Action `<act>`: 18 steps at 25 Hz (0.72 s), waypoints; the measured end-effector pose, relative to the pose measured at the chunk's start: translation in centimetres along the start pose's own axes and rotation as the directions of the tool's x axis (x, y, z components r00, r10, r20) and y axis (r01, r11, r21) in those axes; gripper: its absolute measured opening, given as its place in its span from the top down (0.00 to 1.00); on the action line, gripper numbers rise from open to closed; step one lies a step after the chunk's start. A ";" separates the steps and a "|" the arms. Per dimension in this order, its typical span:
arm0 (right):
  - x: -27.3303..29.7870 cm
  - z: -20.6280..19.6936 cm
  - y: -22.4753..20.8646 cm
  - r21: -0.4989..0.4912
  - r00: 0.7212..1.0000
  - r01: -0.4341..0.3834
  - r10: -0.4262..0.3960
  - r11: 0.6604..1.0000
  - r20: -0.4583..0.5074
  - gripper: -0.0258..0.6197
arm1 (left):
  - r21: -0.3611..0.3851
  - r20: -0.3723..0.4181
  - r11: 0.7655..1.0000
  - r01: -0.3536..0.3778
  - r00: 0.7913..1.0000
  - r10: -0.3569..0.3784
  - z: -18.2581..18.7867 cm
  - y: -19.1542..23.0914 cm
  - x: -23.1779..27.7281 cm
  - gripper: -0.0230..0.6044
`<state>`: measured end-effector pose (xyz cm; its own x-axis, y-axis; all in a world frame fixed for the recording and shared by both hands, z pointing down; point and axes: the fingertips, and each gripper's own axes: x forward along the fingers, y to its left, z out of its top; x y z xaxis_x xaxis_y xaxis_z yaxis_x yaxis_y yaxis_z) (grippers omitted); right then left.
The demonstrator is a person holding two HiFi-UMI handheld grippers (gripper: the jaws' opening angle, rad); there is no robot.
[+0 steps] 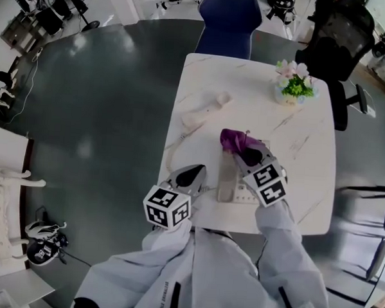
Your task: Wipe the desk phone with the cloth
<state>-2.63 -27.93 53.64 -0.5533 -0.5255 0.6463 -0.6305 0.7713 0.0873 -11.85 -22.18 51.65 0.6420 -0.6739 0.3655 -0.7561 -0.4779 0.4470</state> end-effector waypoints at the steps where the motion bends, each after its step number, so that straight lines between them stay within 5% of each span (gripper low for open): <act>1: 0.0 -0.1 0.1 -0.007 1.000 -0.006 0.006 1.000 -0.004 0.90 | -0.001 0.000 1.000 -0.004 1.000 0.004 -0.1 -0.1 -0.1 0.97; 18: -0.7 -1.7 2.7 -0.077 0.996 -0.079 0.075 0.994 -0.057 0.90 | -0.019 0.015 0.999 -0.038 0.999 0.038 -1.7 -2.6 -1.6 0.97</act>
<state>-3.03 -24.91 54.70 -0.5670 -0.4446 0.6934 -0.5409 0.8358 0.0936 -10.67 -18.86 51.31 0.6108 -0.6999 0.3702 -0.7774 -0.4413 0.4482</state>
